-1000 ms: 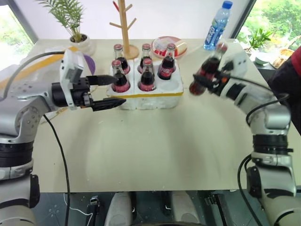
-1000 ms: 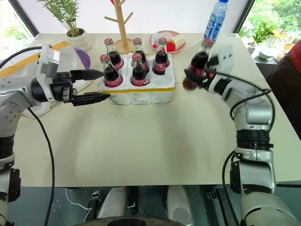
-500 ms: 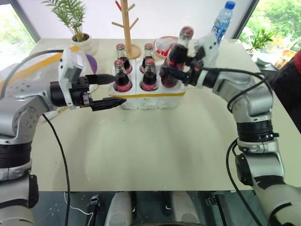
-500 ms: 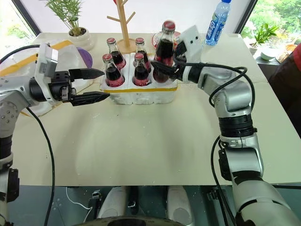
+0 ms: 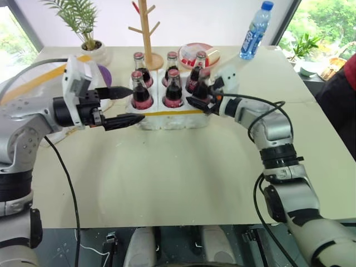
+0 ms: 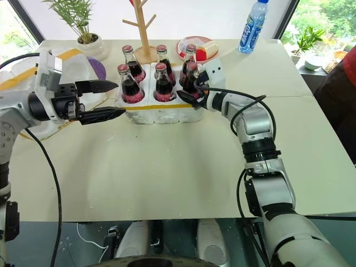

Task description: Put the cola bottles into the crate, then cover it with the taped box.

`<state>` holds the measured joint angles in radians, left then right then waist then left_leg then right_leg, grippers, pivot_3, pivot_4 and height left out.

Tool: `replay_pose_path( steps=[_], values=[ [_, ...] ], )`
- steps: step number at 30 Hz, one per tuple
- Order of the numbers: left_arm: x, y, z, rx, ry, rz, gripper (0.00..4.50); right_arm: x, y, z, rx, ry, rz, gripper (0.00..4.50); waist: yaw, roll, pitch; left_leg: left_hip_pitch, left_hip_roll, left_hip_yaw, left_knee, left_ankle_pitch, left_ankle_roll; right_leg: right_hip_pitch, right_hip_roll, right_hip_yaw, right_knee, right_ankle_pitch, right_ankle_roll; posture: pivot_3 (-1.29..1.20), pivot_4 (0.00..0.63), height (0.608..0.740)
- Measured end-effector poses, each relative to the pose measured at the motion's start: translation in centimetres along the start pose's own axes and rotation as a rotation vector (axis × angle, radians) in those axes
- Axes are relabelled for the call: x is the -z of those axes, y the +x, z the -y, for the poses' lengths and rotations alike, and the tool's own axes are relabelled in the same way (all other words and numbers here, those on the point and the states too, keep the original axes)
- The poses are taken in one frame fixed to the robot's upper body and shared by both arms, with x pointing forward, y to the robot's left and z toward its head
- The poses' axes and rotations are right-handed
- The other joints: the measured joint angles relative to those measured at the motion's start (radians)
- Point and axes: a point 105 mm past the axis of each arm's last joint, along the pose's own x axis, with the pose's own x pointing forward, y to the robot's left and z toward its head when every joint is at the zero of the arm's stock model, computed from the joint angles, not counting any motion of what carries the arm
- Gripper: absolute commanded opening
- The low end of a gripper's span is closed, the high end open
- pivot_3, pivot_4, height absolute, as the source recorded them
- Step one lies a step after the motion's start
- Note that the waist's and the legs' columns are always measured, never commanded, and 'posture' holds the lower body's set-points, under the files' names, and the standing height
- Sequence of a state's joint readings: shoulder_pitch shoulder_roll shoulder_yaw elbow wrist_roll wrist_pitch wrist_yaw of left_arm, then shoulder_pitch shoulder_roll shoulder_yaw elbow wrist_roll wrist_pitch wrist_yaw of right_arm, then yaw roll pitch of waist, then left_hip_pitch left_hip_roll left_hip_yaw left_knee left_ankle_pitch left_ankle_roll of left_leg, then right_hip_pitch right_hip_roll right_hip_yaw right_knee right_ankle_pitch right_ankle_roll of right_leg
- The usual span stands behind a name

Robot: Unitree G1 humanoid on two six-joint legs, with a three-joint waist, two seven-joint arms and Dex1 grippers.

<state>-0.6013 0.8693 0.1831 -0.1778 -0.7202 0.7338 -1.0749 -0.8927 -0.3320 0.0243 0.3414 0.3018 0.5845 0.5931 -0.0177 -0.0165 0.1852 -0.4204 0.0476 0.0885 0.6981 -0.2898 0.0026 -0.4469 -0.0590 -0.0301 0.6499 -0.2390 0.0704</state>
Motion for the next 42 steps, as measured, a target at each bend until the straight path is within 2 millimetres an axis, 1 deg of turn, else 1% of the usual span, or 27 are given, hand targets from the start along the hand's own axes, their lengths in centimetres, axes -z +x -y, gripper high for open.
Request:
replay_pose_path(
  steps=[3, 6, 8, 10, 12, 14, 17, 20, 21, 22, 23, 24, 26, 29, 32, 34, 37, 42],
  values=[
    [-0.5, -0.6, 0.0, -0.019, 0.005, 0.007, 4.50, -0.4, -0.3, -0.6, -0.039, 0.009, -0.007, 4.47, 0.000, 0.000, 0.000, 0.000, 0.000, 0.000, 0.000, 0.000, 0.000, 0.000, 0.000, 0.000, 0.000, 0.000, 0.000, 0.00, 0.150, 0.740],
    [-0.9, -1.6, 0.0, -0.042, 0.002, 0.006, 4.50, -1.9, -1.9, -1.3, -0.103, -0.033, -0.003, 4.47, 0.002, 0.001, 0.000, -0.001, 0.000, 0.000, 0.000, 0.000, 0.000, -0.001, 0.000, 0.000, -0.001, 0.000, 0.000, 0.00, 0.150, 0.740],
    [-1.2, -3.1, -0.2, -0.086, -0.018, -0.004, 4.50, -3.3, -3.3, -1.8, -0.140, -0.079, 0.000, 4.47, 0.002, 0.000, 0.000, -0.002, 0.001, 0.000, -0.001, 0.000, 0.000, -0.001, 0.000, 0.000, -0.001, 0.000, 0.000, 0.00, 0.150, 0.740],
    [-2.0, -5.1, -0.2, -0.137, -0.013, -0.018, 4.50, -4.5, -4.8, -1.9, -0.156, -0.118, -0.007, 4.47, 0.002, 0.000, 0.000, -0.002, 0.001, 0.000, -0.001, 0.000, 0.001, -0.001, 0.000, 0.000, -0.001, 0.000, 0.000, 0.00, 0.150, 0.740],
    [-2.8, -7.5, 0.0, -0.193, 0.006, -0.062, 4.50, -5.3, -6.5, -1.2, -0.145, -0.154, -0.030, 4.47, 0.001, 0.000, 0.000, -0.001, 0.001, 0.000, -0.001, -0.001, 0.001, -0.001, -0.001, 0.000, -0.001, 0.000, 0.000, 0.00, 0.150, 0.740],
    [-3.1, -9.0, 0.1, -0.227, 0.020, -0.090, 4.50, -5.7, -7.5, -0.4, -0.125, -0.173, -0.043, 4.47, 0.001, 0.000, 0.000, 0.000, 0.000, 0.001, -0.001, -0.001, 0.001, -0.001, -0.001, 0.000, -0.001, 0.000, 0.000, 0.00, 0.150, 0.740],
    [-2.0, -12.5, -0.4, -0.320, -0.005, -0.204, 4.50, -6.3, -8.8, -0.1, -0.143, -0.160, -0.047, 4.47, 0.001, 0.001, 0.000, 0.001, 0.000, 0.002, -0.002, -0.001, 0.001, -0.001, -0.001, 0.000, -0.001, 0.000, -0.001, 0.00, 0.150, 0.740],
    [0.5, -16.9, -1.1, -0.410, -0.039, -0.395, 4.50, -7.8, -9.7, -1.0, -0.215, -0.129, -0.001, 4.47, -0.003, 0.001, 0.001, 0.002, 0.001, 0.005, -0.003, -0.001, 0.001, -0.003, -0.001, 0.000, 0.000, -0.001, -0.002, 0.00, 0.150, 0.740],
    [1.6, -19.7, -1.8, -0.468, -0.044, -0.509, 4.50, -8.8, -10.0, -2.0, -0.276, -0.116, 0.038, 4.47, -0.004, 0.001, 0.001, 0.002, 0.001, 0.008, -0.005, 0.000, 0.000, -0.005, -0.001, 0.000, 0.000, -0.002, -0.004, 0.00, 0.150, 0.740],
    [2.2, -22.0, -2.4, -0.529, -0.052, -0.571, 4.50, -9.8, -10.4, -2.8, -0.322, -0.124, 0.072, 4.47, -0.003, 0.001, 0.001, 0.002, 0.002, 0.010, -0.007, 0.000, 0.000, -0.006, -0.001, 0.000, 0.000, -0.002, -0.004, 0.00, 0.150, 0.740],
    [2.4, -23.7, -2.8, -0.570, -0.053, -0.610, 4.50, -10.6, -10.8, -3.6, -0.368, -0.120, 0.108, 4.47, -0.002, 0.001, 0.000, 0.003, 0.002, 0.011, -0.008, 0.000, 0.000, -0.006, -0.001, 0.000, 0.000, -0.002, -0.005, 0.00, 0.150, 0.740],
    [2.6, -25.0, -3.2, -0.597, -0.051, -0.646, 4.50, -11.3, -11.1, -4.4, -0.417, -0.115, 0.140, 4.47, -0.001, 0.000, 0.000, 0.003, 0.002, 0.011, -0.010, 0.000, 0.000, -0.006, -0.001, 0.000, 0.000, -0.002, -0.005, 0.00, 0.150, 0.740],
    [2.5, -26.6, -4.0, -0.635, -0.025, -0.699, 4.50, -12.2, -11.2, -6.0, -0.502, -0.115, 0.177, 4.47, 0.008, -0.002, -0.001, 0.002, 0.002, 0.012, -0.011, 0.000, -0.001, -0.007, -0.002, 0.000, -0.001, -0.002, -0.005, 0.00, 0.150, 0.740],
    [2.2, -27.2, -5.2, -0.648, 0.029, -0.743, 4.50, -11.9, -11.0, -6.6, -0.530, -0.114, 0.163, 4.47, 0.014, -0.003, -0.002, 0.001, 0.001, 0.014, -0.011, 0.000, -0.001, -0.008, -0.005, 0.000, -0.001, -0.002, -0.005, 0.00, 0.150, 0.740],
    [2.2, -27.2, -6.7, -0.660, 0.074, -0.799, 4.50, -11.4, -10.8, -6.6, -0.535, -0.110, 0.142, 4.47, 0.017, -0.005, -0.003, -0.003, -0.001, 0.016, -0.010, 0.000, 0.000, -0.011, -0.004, 0.001, -0.001, -0.001, -0.003, 0.00, 0.150, 0.740],
    [2.5, -26.7, -8.2, -0.682, 0.091, -0.819, 4.50, -11.0, -11.0, -6.6, -0.533, -0.109, 0.134, 4.47, 0.023, -0.006, -0.004, -0.003, -0.001, 0.015, -0.009, 0.000, 0.000, -0.011, -0.002, 0.001, 0.000, -0.001, -0.003, 0.00, 0.150, 0.740],
    [4.4, -26.3, -9.4, -0.680, 0.066, -0.935, 4.50, -10.8, -11.3, -6.9, -0.548, -0.113, 0.127, 4.47, 0.025, -0.006, -0.003, -0.003, 0.000, 0.015, -0.008, 0.000, 0.000, -0.013, -0.002, 0.001, 0.001, -0.001, -0.003, 0.00, 0.150, 0.740],
    [7.0, -25.8, -9.9, -0.653, 0.009, -1.046, 4.50, -10.4, -12.5, -6.8, -0.539, -0.114, 0.113, 4.47, 0.017, -0.006, -0.003, -0.005, 0.001, 0.015, -0.006, -0.001, 0.001, -0.013, -0.003, 0.001, 0.001, -0.001, -0.003, 0.00, 0.150, 0.740]
  ],
)
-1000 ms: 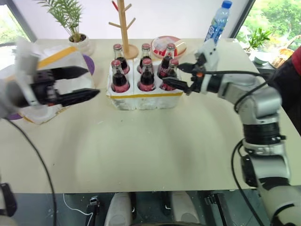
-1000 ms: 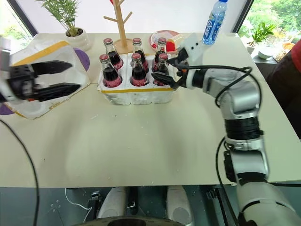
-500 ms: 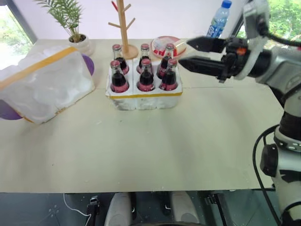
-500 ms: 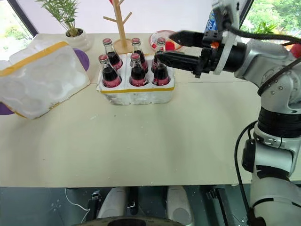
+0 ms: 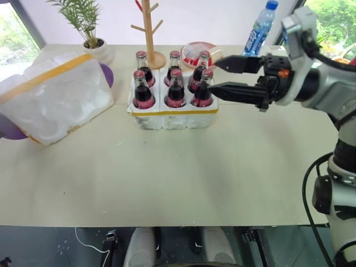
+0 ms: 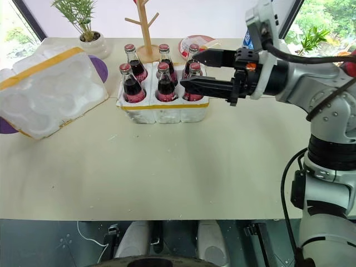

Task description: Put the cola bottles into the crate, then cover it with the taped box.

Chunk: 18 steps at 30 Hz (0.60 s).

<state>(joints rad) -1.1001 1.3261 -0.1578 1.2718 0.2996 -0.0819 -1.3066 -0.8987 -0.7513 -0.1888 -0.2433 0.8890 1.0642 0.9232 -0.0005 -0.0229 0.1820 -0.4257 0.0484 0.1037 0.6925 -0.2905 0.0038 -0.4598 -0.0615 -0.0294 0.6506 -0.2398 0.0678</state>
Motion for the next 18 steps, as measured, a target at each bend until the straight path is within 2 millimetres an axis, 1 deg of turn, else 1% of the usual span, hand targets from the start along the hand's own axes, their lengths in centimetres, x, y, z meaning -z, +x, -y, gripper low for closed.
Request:
replay_pose_path(
  steps=[4, 7, 10, 13, 18],
  values=[
    [-0.2, 2.0, 0.6, 0.016, 0.009, -0.038, 4.50, 0.0, -0.8, -0.6, 0.008, -0.005, -0.004, 4.47, -0.004, 0.000, 0.000, -0.001, 0.001, 0.000, 0.004, -0.001, 0.001, 0.000, 0.000, 0.000, 0.002, 0.000, 0.000, 0.00, 0.150, 0.740],
    [-0.8, 3.0, 0.9, 0.020, 0.001, -0.029, 4.50, 0.0, -1.2, -0.8, 0.023, -0.007, -0.011, 4.47, -0.007, -0.002, 0.000, -0.001, 0.001, -0.001, 0.005, -0.001, 0.001, 0.000, 0.000, 0.000, 0.003, 0.000, 0.000, 0.00, 0.150, 0.740],
    [-1.5, 3.4, 0.8, 0.006, -0.004, -0.015, 4.50, 0.1, -1.5, -1.0, 0.033, -0.002, -0.013, 4.47, -0.011, -0.002, 0.000, -0.001, 0.001, -0.001, 0.006, -0.001, 0.002, 0.001, -0.001, 0.000, 0.004, 0.000, 0.000, 0.00, 0.150, 0.740],
    [-1.6, 3.6, 0.8, -0.002, -0.012, -0.013, 4.50, 0.1, -1.5, -1.2, 0.037, -0.003, -0.021, 4.47, -0.012, -0.002, 0.000, -0.001, 0.001, -0.001, 0.006, -0.001, 0.001, 0.000, -0.001, 0.000, 0.005, 0.000, 0.000, 0.00, 0.150, 0.740],
    [-2.2, 3.2, 1.9, 0.133, -0.079, 0.002, 4.50, -0.1, -1.3, -1.4, 0.042, -0.008, -0.016, 4.47, -0.012, -0.002, 0.000, -0.001, 0.001, -0.001, 0.006, -0.001, 0.001, 0.000, 0.000, 0.000, 0.005, 0.000, 0.000, 0.00, 0.150, 0.740]
  ],
)
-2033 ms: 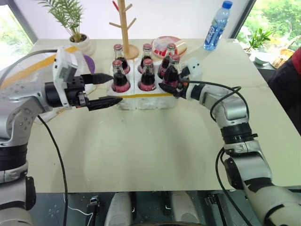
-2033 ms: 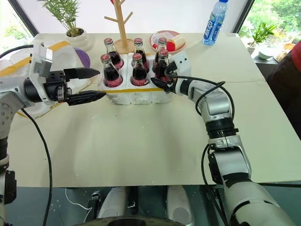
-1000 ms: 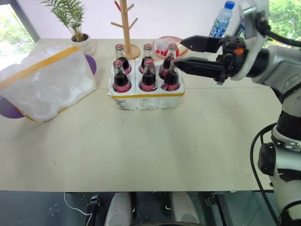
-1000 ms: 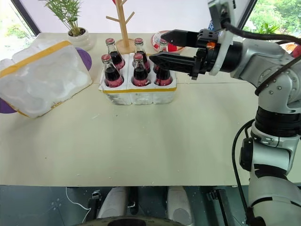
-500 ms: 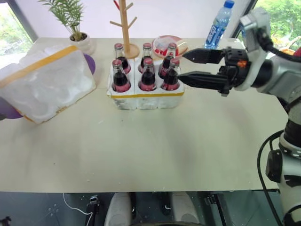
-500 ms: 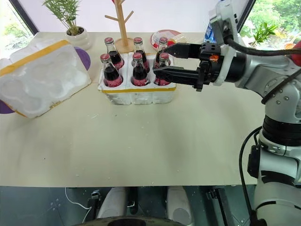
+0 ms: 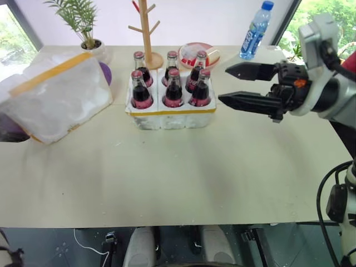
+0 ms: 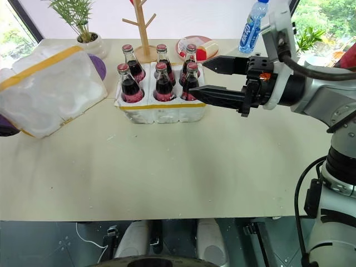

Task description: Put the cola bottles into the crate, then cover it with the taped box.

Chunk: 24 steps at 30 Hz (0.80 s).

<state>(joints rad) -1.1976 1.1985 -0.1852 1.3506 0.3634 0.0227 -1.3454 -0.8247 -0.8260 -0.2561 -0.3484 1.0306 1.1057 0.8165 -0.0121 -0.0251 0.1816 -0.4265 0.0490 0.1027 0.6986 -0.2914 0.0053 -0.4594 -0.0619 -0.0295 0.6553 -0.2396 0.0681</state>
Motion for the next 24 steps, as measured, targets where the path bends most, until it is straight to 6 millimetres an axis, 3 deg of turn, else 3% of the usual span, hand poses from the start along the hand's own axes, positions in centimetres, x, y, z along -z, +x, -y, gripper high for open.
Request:
replay_pose_path(
  steps=[5, 6, 7, 13, 16, 18, 24],
  values=[
    [-0.5, -0.4, 0.0, 0.016, -0.032, 0.016, 4.50, 0.8, 0.0, 0.2, 0.013, 0.027, -0.009, 4.47, 0.000, -0.001, 0.000, 0.000, 0.000, 0.000, 0.000, 0.000, 0.000, 0.000, 0.000, 0.000, 0.000, 0.000, 0.000, 0.00, 0.150, 0.740],
    [-0.5, -0.4, 0.0, 0.017, -0.031, 0.014, 3.95, 0.8, 0.0, 0.2, 0.014, 0.028, -0.009, 4.50, 0.000, -0.001, 0.000, 0.000, 0.000, 0.000, 0.000, 0.000, 0.000, 0.000, 0.000, 0.000, 0.000, 0.000, 0.000, 0.00, 0.150, 0.740],
    [-0.5, -0.4, 0.0, 0.017, -0.031, 0.012, 3.67, 0.8, 0.0, 0.2, 0.013, 0.027, -0.007, 4.50, 0.000, -0.001, 0.000, 0.000, 0.000, -0.001, 0.000, 0.000, 0.000, 0.000, 0.000, 0.000, 0.000, 0.000, 0.000, 0.00, 0.150, 0.740],
    [0.0, -0.2, 0.2, 0.021, -0.036, -0.002, 3.67, 0.7, 0.1, 0.2, 0.014, 0.023, -0.002, 4.50, -0.001, -0.001, 0.000, 0.000, 0.000, -0.001, 0.000, 0.000, 0.000, 0.000, 0.000, 0.000, 0.000, 0.000, 0.000, 0.00, 0.150, 0.740],
    [0.2, -0.1, 0.3, 0.029, -0.046, -0.008, 2.74, 0.7, 0.2, 0.1, 0.007, 0.018, -0.004, 4.50, -0.001, -0.001, 0.000, 0.000, 0.000, -0.001, 0.000, 0.000, 0.000, 0.000, 0.000, 0.000, 0.000, 0.000, 0.000, 0.00, 0.150, 0.740],
    [0.3, -0.1, 0.3, 0.028, -0.056, -0.005, 1.81, 0.7, 0.1, 0.1, 0.004, 0.015, -0.010, 4.50, -0.001, -0.001, 0.000, 0.000, 0.000, 0.000, 0.000, 0.000, 0.000, 0.000, 0.000, 0.000, 0.000, 0.000, 0.000, 0.00, 0.150, 0.740],
    [0.5, 0.1, 0.4, 0.032, -0.062, -0.010, 1.81, 0.9, 0.3, -0.1, -0.011, 0.004, -0.020, 4.50, 0.000, -0.001, 0.000, 0.000, 0.000, -0.001, 0.001, 0.000, 0.000, 0.000, 0.000, 0.000, 0.001, 0.000, 0.000, 0.00, 0.150, 0.740]
  ],
)
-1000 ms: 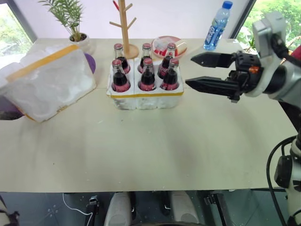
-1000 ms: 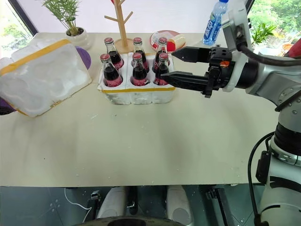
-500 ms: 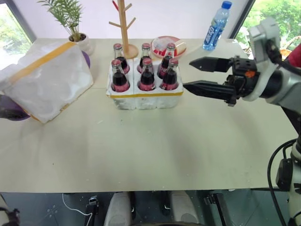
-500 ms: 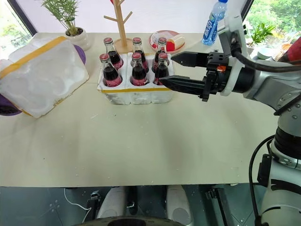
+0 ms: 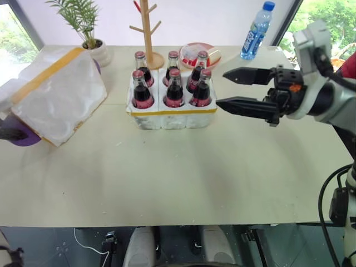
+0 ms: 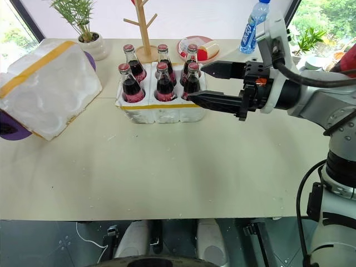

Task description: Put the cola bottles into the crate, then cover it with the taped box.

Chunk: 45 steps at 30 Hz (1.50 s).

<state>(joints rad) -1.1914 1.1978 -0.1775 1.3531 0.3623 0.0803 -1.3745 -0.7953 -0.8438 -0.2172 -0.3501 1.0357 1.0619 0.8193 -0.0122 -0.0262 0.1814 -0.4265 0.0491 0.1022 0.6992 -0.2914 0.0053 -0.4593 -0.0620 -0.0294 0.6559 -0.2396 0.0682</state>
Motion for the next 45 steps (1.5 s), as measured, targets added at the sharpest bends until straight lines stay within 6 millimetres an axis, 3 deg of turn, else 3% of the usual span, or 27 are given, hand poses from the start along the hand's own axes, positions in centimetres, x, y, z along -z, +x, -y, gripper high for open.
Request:
replay_pose_path(
  steps=[2, 6, 11, 14, 17, 21, 24, 27, 30, 36, 45],
  values=[
    [0.0, 0.0, 0.0, 0.002, -0.002, 0.002, 1.81, 0.1, 0.1, 0.0, -0.004, 0.002, -0.005, 4.50, 0.000, 0.000, 0.000, 0.000, 0.000, 0.000, 0.000, 0.000, 0.000, 0.000, 0.000, 0.000, 0.000, 0.000, 0.000, 0.00, 0.150, 0.740],
    [0.1, 0.1, 0.1, 0.011, -0.005, 0.005, 0.51, 0.1, 0.1, 0.0, -0.003, 0.001, -0.004, 4.50, 0.000, 0.000, 0.000, 0.000, 0.000, 0.000, 0.000, 0.000, 0.000, 0.000, 0.000, 0.000, 0.000, 0.000, 0.000, 0.00, 0.150, 0.740],
    [-0.5, 0.0, -0.5, -0.045, 0.002, 0.047, 0.51, 0.0, 0.0, 0.1, 0.007, -0.007, -0.004, 4.50, 0.001, 0.000, 0.000, 0.000, 0.000, 0.000, 0.000, 0.000, 0.000, 0.000, 0.000, 0.000, 0.001, 0.000, 0.000, 0.00, 0.150, 0.740],
    [-2.3, -0.3, -2.0, -0.201, 0.095, 0.131, 0.51, 0.5, -0.5, 0.1, 0.011, 0.014, -0.033, 4.50, 0.005, -0.001, 0.000, 0.000, 0.000, -0.001, 0.001, 0.000, 0.000, 0.000, -0.001, 0.000, 0.001, 0.000, 0.000, 0.00, 0.150, 0.740],
    [-5.1, -1.0, -3.3, -0.360, 0.208, 0.225, 0.51, 0.7, -1.1, 0.0, 0.015, 0.028, -0.036, 4.50, 0.006, -0.002, -0.001, 0.000, 0.000, -0.001, 0.001, 0.000, 0.000, 0.000, -0.001, 0.000, 0.001, 0.000, 0.000, 0.00, 0.150, 0.740],
    [-12.0, -3.1, -3.2, -0.554, 0.477, 0.438, 0.51, 0.4, -1.6, 0.0, 0.041, -0.001, -0.039, 4.50, 0.011, -0.003, -0.001, 0.000, -0.001, 0.000, 0.002, 0.000, 0.000, 0.001, -0.002, 0.000, 0.001, 0.001, 0.001, 0.00, 0.150, 0.740],
    [-16.6, -4.3, -1.5, -0.655, 0.677, 0.584, 0.51, 0.9, -1.8, 0.2, 0.061, 0.015, -0.044, 4.50, 0.015, -0.003, -0.001, 0.000, -0.001, 0.000, 0.002, 0.000, 0.000, 0.001, -0.001, 0.000, 0.001, 0.001, 0.001, 0.00, 0.150, 0.740],
    [-21.0, -4.6, 1.4, -0.711, 0.813, 0.742, 0.51, 1.0, -1.9, 0.3, 0.067, 0.020, -0.042, 4.50, 0.021, -0.003, -0.001, 0.000, -0.001, 0.000, 0.002, 0.000, 0.000, 0.001, -0.001, 0.000, 0.002, 0.001, 0.001, 0.00, 0.150, 0.740],
    [-23.4, -4.3, 4.5, -0.735, 0.925, 0.838, 0.51, 1.6, -2.1, 0.5, 0.083, 0.025, -0.049, 4.50, 0.020, -0.003, -0.001, 0.000, -0.001, 0.000, 0.002, 0.000, 0.000, 0.000, -0.001, 0.001, 0.002, 0.001, 0.001, 0.00, 0.150, 0.740],
    [-23.8, -2.1, 8.9, -0.790, 1.177, 0.782, 0.51, 2.0, -2.5, 0.8, 0.118, 0.036, -0.052, 4.50, 0.016, -0.003, -0.001, 0.001, -0.001, 0.001, 0.002, 0.001, -0.001, 0.000, 0.000, 0.002, 0.003, 0.001, 0.001, 0.00, 0.150, 0.740],
    [-22.5, 0.7, 10.9, -0.893, 1.378, 0.636, 0.51, 3.0, -3.1, 1.8, 0.183, 0.069, -0.054, 4.50, 0.024, -0.003, -0.001, 0.001, -0.001, 0.000, 0.002, 0.001, -0.001, 0.001, 0.000, 0.002, 0.004, 0.001, 0.001, 0.00, 0.150, 0.740]
  ],
)
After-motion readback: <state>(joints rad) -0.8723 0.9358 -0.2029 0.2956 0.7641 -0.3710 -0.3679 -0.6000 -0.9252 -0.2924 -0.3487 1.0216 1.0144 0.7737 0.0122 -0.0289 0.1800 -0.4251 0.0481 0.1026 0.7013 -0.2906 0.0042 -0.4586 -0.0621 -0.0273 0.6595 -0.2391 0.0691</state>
